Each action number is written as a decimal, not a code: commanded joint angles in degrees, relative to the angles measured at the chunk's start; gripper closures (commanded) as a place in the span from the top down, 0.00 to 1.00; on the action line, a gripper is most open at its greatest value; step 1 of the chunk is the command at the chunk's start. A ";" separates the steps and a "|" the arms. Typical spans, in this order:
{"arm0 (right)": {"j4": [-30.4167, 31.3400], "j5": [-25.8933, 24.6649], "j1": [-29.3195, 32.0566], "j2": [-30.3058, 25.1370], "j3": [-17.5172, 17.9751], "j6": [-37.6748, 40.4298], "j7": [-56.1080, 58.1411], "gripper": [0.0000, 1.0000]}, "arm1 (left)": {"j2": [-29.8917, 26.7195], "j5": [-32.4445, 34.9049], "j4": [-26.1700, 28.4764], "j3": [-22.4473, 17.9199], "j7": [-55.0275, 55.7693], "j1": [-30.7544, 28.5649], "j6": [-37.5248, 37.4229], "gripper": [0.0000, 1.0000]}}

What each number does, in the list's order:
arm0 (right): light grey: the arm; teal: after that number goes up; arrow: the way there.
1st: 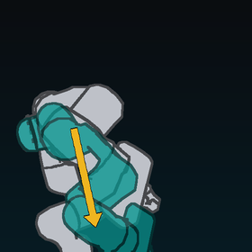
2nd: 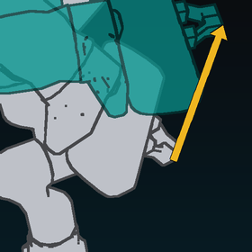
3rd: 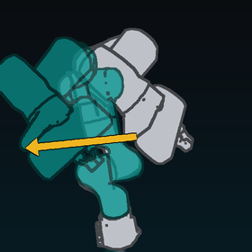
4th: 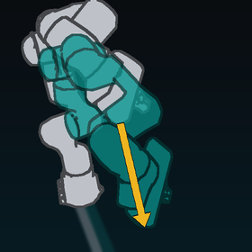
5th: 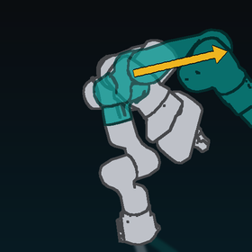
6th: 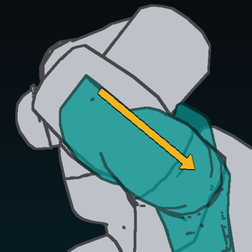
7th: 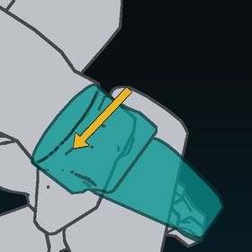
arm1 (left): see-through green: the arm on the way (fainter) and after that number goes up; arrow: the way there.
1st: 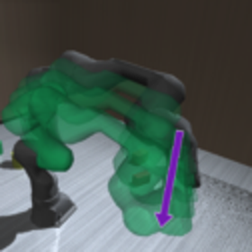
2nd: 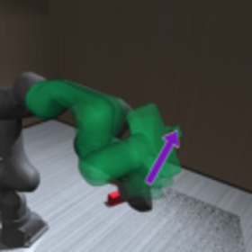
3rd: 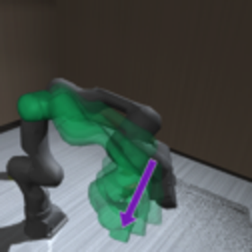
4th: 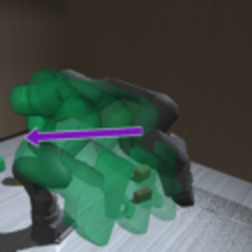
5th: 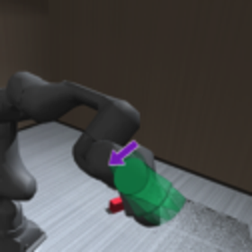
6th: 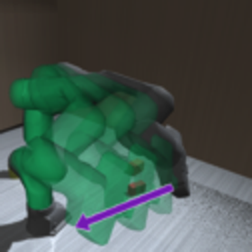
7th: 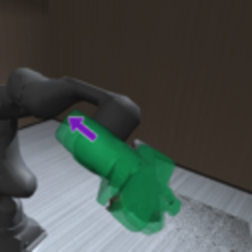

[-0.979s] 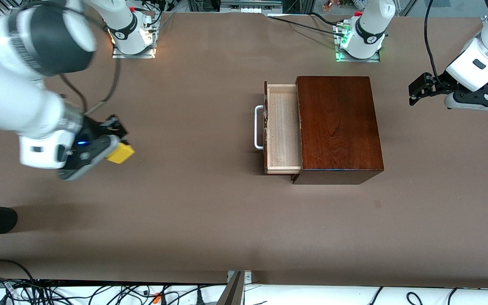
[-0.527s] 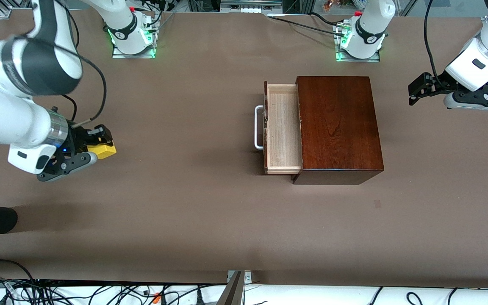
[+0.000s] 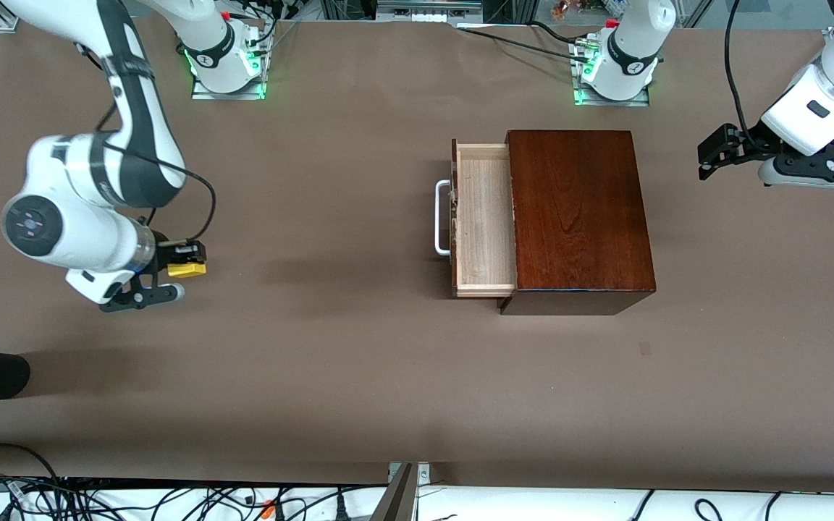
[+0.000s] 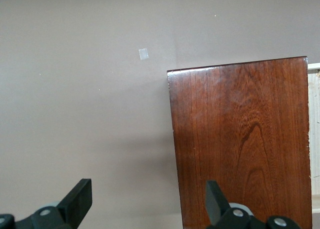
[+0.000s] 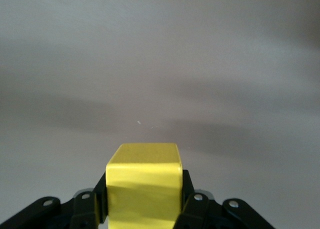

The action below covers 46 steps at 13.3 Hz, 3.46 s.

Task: Open drawer, take yellow block, close drawer
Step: 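Lower the yellow cube onto the table with the right gripper, then release the cube with the right gripper while the left gripper reaches the drawer, then push the drawer shut into the wooden box with the left gripper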

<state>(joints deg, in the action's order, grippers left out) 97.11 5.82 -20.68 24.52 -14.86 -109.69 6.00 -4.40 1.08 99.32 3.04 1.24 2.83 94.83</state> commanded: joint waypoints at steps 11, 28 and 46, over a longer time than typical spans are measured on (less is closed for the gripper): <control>2.99 -0.10 0.46 10.63 0.62 -14.94 -7.05 0.21 | 15.55 -4.86 -7.28 6.01 -11.15 9.99 -2.46 1.00; 3.35 -0.10 0.46 4.06 0.62 -12.75 -5.65 1.00 | 40.79 -6.47 -18.81 6.63 -48.86 33.30 22.42 0.00; -6.67 -2.65 11.98 -21.98 10.38 18.71 4.20 1.00 | 41.23 2.17 -18.63 5.93 -57.04 24.61 8.71 0.00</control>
<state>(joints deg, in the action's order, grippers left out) 91.52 3.90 -10.09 2.06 -5.53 -93.04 10.04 37.31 1.02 80.70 10.06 -51.31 30.53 105.39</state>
